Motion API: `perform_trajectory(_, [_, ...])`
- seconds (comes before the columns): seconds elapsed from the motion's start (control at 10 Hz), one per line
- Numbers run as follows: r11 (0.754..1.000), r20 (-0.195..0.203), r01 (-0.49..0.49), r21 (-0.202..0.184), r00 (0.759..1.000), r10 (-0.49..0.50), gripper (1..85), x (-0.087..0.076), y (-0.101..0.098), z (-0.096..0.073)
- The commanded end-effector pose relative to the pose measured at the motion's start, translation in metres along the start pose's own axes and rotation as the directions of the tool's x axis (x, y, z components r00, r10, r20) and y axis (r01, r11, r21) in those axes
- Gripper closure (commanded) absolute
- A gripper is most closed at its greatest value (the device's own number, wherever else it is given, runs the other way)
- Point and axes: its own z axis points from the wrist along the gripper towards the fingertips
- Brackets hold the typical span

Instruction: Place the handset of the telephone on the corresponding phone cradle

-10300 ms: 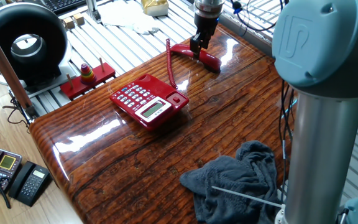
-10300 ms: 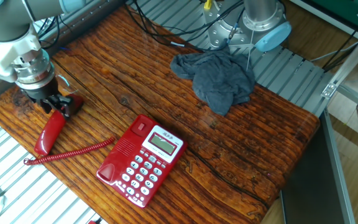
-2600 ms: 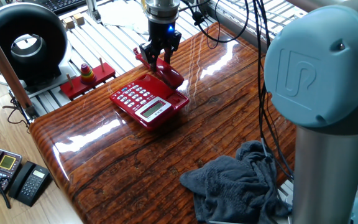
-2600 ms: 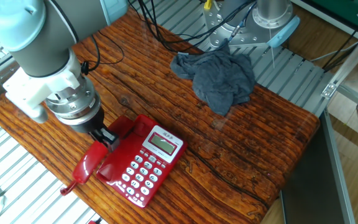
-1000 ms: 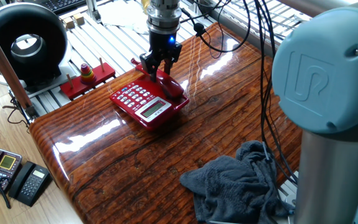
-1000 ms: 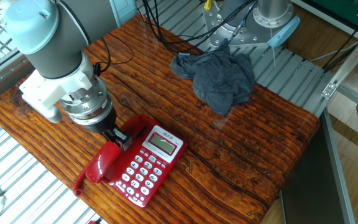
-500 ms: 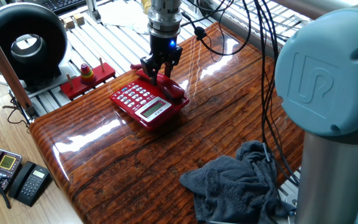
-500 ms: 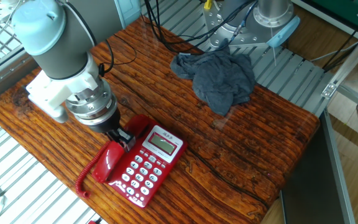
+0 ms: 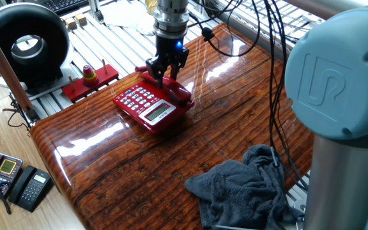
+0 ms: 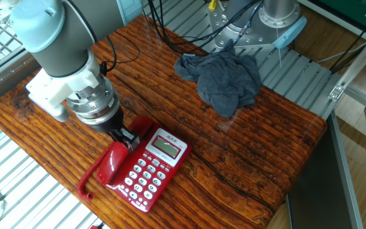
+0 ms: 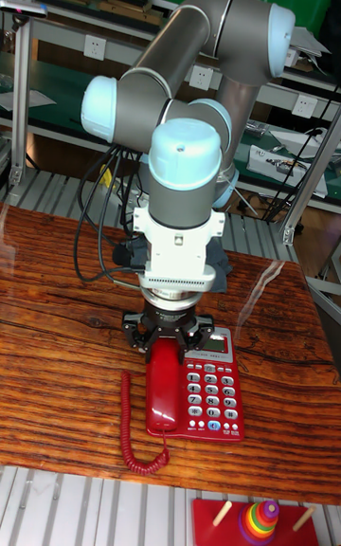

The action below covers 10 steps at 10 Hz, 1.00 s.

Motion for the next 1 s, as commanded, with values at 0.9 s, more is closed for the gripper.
perform_trajectory(0.9, [1.0,0.008,-0.005,-0.01,1.0,0.005,43.7,0.0012,0.0029,0.0018])
